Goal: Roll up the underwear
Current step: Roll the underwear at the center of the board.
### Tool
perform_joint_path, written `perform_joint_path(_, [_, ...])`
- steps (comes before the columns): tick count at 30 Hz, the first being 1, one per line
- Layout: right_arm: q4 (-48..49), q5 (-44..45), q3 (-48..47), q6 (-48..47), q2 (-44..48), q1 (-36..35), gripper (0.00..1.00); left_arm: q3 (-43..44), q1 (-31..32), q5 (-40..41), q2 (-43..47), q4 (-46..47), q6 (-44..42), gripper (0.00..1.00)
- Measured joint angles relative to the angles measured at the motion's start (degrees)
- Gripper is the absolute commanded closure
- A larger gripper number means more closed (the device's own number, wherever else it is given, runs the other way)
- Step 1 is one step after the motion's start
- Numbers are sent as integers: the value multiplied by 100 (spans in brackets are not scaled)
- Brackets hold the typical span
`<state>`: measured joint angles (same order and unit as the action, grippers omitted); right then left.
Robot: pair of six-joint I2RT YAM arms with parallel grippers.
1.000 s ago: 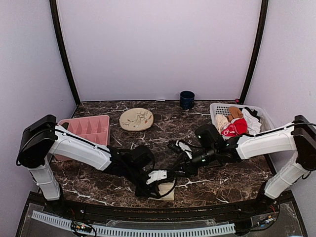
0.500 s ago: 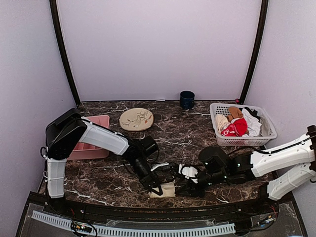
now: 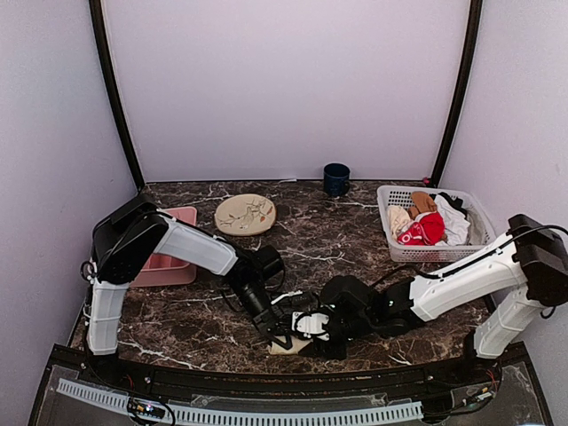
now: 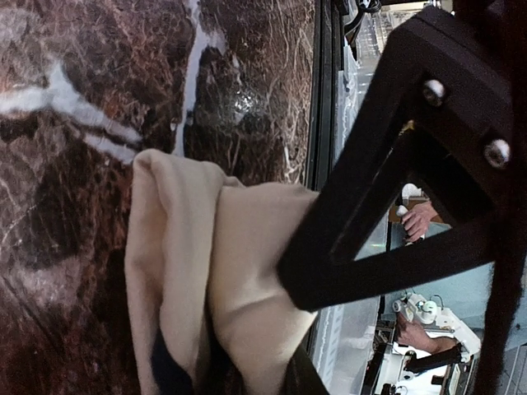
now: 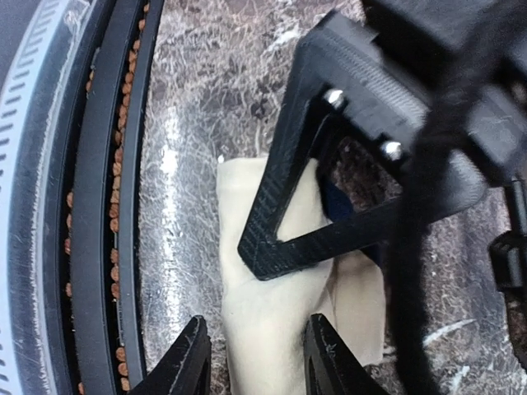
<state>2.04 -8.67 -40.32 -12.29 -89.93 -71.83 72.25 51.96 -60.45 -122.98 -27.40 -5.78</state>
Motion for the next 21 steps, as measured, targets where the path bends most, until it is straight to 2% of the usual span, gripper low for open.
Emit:
perform_joint_path(2, [42, 2, 0, -76, -142, -7, 75, 26, -13, -26, -26, -37, 0, 84])
perform_joint_path(3, [101, 20, 0, -90, -219, -9, 86, 42, -31, -33, -39, -59, 0, 82])
perform_joint_path(4, [140, 44, -2, -109, -251, -7, 96, 52, -37, -37, -46, -76, 0, 78])
perform_joint_path(5, [162, 57, -7, -144, -264, -7, 100, 59, -39, -37, -52, -87, 0, 71])
perform_joint_path(7, [177, 57, -24, -144, -264, -13, 100, 76, -57, -42, -57, -136, -4, 56])
perform_joint_path(9, [177, 55, -31, -131, -264, -13, 100, 79, -85, -151, -31, -190, 26, 48])
perform_joint_path(14, [188, -94, -26, 66, -247, 35, 100, -236, -127, 184, 428, 13, 166, 41])
perform_joint_path(21, [107, -1333, 26, 730, -146, 678, 100, -1172, -503, 1864, 2004, 498, 435, 34])
